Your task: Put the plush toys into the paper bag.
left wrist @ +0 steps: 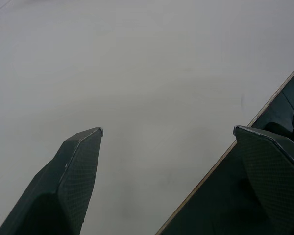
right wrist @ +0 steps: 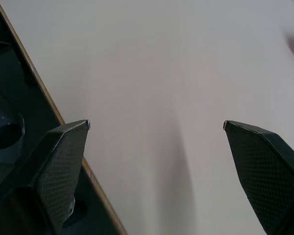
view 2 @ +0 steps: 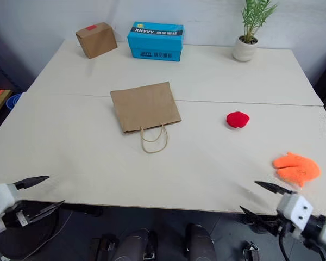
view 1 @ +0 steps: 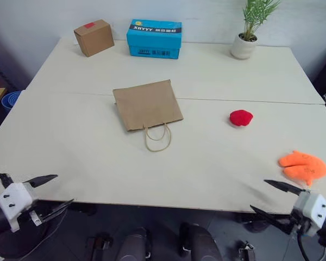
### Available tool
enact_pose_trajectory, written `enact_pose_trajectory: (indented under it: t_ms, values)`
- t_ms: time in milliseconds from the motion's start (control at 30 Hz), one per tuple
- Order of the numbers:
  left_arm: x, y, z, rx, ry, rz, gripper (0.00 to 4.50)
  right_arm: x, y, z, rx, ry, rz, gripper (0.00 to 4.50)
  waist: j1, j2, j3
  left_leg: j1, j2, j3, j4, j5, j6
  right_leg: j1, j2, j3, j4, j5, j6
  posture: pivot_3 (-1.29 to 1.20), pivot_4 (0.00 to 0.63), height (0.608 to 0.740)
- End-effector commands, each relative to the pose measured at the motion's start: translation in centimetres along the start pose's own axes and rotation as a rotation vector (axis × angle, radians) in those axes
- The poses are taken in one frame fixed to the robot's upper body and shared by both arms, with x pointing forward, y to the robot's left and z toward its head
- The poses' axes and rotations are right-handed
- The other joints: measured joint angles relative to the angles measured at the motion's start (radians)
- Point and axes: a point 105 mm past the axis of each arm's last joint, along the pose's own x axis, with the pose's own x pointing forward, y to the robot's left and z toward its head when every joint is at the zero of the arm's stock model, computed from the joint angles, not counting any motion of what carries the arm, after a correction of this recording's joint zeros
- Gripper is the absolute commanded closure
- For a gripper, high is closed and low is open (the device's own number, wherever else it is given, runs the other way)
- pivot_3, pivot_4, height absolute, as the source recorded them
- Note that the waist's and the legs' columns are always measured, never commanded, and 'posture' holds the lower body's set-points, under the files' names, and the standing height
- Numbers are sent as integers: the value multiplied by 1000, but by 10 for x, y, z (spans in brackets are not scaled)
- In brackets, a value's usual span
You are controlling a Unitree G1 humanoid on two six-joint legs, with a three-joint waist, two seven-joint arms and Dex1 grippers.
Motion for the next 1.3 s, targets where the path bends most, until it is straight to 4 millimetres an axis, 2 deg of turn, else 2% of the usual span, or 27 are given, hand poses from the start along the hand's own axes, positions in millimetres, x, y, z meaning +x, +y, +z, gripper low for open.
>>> enact_pose_trajectory:
  t_ms: [33,67,167,200,300,333,400,467,567,633,700,867,1000,1067,1100,1133,1200,1300]
  values:
    - [1,-3,13,20,-44,-32,15,2,-4,7,-36,-42,-41,0,-1,0,0,0,0,0,0,0,0,0,0,0,0,0,0,0,150,740]
    - [5,-2,18,-5,-68,-37,15,6,-5,11,-34,-63,-51,0,-1,0,0,0,0,0,0,0,0,0,0,0,0,0,0,0,150,740]
    - [36,6,63,-125,-242,-86,15,32,-6,38,6,-195,-59,0,-1,0,0,1,1,0,1,0,-2,0,0,1,2,0,-1,0,150,740]
    - [42,6,71,-140,-257,-111,15,37,-7,44,14,-219,-60,0,1,0,0,1,1,0,1,1,-3,0,0,1,4,0,-1,0,150,740]
    - [83,12,110,-135,-349,-166,15,58,-15,70,72,-355,-134,0,14,4,-1,3,0,0,2,6,-9,1,0,2,7,0,-1,0,150,740]
    - [91,14,118,-130,-365,-178,15,62,-17,76,83,-381,-150,0,15,4,0,4,0,0,2,6,-10,2,0,2,8,-1,-1,0,150,740]
    - [105,15,125,-91,-364,-203,15,71,-18,82,88,-404,-159,0,16,4,-1,3,-1,1,2,6,-11,0,1,2,10,-1,-1,0,150,740]
    - [143,16,136,31,-349,-205,15,89,-18,94,87,-460,-174,0,18,4,-1,3,0,5,1,9,-7,-2,4,4,14,-1,-1,0,150,740]
    - [182,18,152,118,-383,-173,15,105,-17,105,86,-505,-180,0,22,3,-1,2,1,11,3,10,-6,-4,14,3,15,0,0,0,150,740]
    - [208,8,154,215,-388,-196,423,112,-17,109,86,-516,-184,0,21,2,-2,3,1,15,3,11,-5,-5,14,6,16,1,1,0,150,740]
    - [225,7,158,232,-410,-186,828,115,-18,109,85,-517,-192,0,21,2,-2,3,1,16,3,10,-4,-6,15,7,15,1,1,0,150,740]
    - [240,8,161,326,-409,-233,2417,110,-24,106,77,-495,-238,0,13,1,-1,2,4,21,3,10,-4,-9,16,10,15,1,1,0,150,740]
    - [236,12,173,347,-459,-299,3772,101,-27,102,83,-483,-283,0,16,1,-1,2,5,21,4,10,-4,-10,16,10,16,1,1,0,150,740]
    - [227,18,187,293,-521,-335,4383,99,-27,101,88,-480,-296,0,16,1,-1,2,4,22,4,9,-3,-9,16,11,16,1,1,0,150,740]
    - [222,24,194,257,-556,-342,4447,99,-27,101,91,-479,-299,0,16,1,-1,2,4,22,5,9,-3,-9,16,11,17,1,2,0,150,740]
    - [217,29,197,206,-563,-361,4318,98,-26,101,93,-478,-302,0,16,0,-1,2,4,22,5,9,-3,-9,16,11,17,1,2,0,150,740]
    - [207,33,197,209,-554,-409,3887,97,-24,101,103,-476,-301,0,14,0,-1,2,5,22,5,9,-3,-10,16,11,17,1,2,0,150,740]
    - [195,41,189,305,-504,-436,2964,97,-22,101,111,-473,-294,0,3,0,-1,3,5,22,5,9,-3,-10,16,11,17,1,2,0,150,740]
